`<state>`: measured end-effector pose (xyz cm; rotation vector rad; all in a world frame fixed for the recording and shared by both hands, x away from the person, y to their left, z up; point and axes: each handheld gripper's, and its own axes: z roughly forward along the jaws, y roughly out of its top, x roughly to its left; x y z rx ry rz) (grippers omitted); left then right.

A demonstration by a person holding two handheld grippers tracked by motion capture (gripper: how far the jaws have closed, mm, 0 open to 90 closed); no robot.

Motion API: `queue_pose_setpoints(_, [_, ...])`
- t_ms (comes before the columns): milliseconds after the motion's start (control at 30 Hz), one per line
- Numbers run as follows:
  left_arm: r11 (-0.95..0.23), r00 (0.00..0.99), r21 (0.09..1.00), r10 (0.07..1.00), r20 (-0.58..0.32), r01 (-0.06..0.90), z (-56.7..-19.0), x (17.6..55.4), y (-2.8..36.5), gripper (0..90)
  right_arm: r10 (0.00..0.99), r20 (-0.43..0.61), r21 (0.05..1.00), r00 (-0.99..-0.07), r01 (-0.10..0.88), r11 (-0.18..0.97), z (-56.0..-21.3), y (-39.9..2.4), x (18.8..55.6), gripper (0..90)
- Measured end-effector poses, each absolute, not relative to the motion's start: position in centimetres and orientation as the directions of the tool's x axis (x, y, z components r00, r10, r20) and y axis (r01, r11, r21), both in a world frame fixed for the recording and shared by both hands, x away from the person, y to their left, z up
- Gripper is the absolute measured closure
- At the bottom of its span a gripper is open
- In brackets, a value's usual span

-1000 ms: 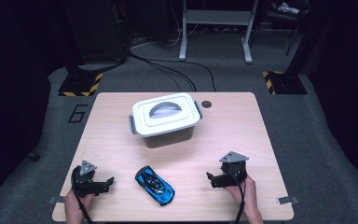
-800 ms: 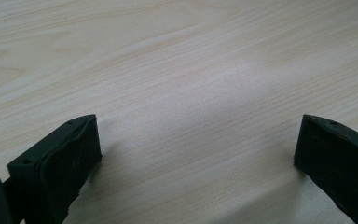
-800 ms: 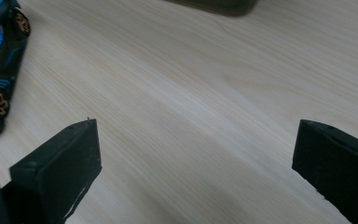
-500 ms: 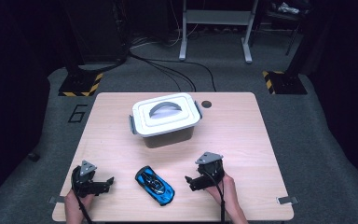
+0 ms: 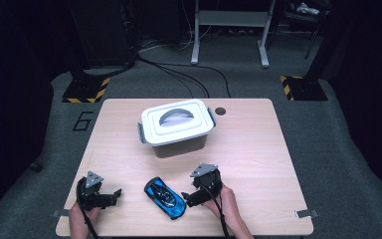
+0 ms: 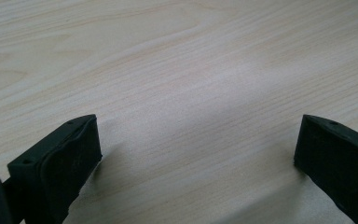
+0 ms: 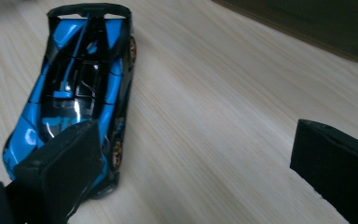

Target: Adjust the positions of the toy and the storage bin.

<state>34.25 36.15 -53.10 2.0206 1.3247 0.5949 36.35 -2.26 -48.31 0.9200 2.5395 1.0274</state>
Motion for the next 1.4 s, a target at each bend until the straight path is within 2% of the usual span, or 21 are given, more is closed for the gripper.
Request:
queue_pose_setpoints(700, [-0.280, 0.383, 0.730, 0.923, 0.028, 0.623, -53.2, 34.2, 36.1, 0.6, 0.554, 0.050, 0.633, -0.831, 0.456, 0.626, -48.9, 4.7, 36.4, 2.2])
queue_pose_setpoints(967, [-0.284, 0.388, 0.722, 0.921, 0.023, 0.631, -53.1, 34.2, 36.1, 0.6, 0.527, 0.017, 0.595, -0.850, 0.433, 0.678, -50.1, 6.6, 35.3, 5.1])
queue_pose_setpoints(1233, [-0.282, 0.385, 0.727, 0.922, 0.026, 0.626, -53.1, 34.2, 36.1, 0.7, 0.519, 0.000, 0.587, -0.855, 0.420, 0.692, -50.6, 5.9, 33.8, 7.1])
queue_pose_setpoints(1400, [-0.284, 0.386, 0.726, 0.922, 0.027, 0.627, -53.1, 34.2, 36.1, 0.7, 0.538, 0.004, 0.581, -0.843, 0.440, 0.685, -51.1, 4.8, 33.1, 14.4])
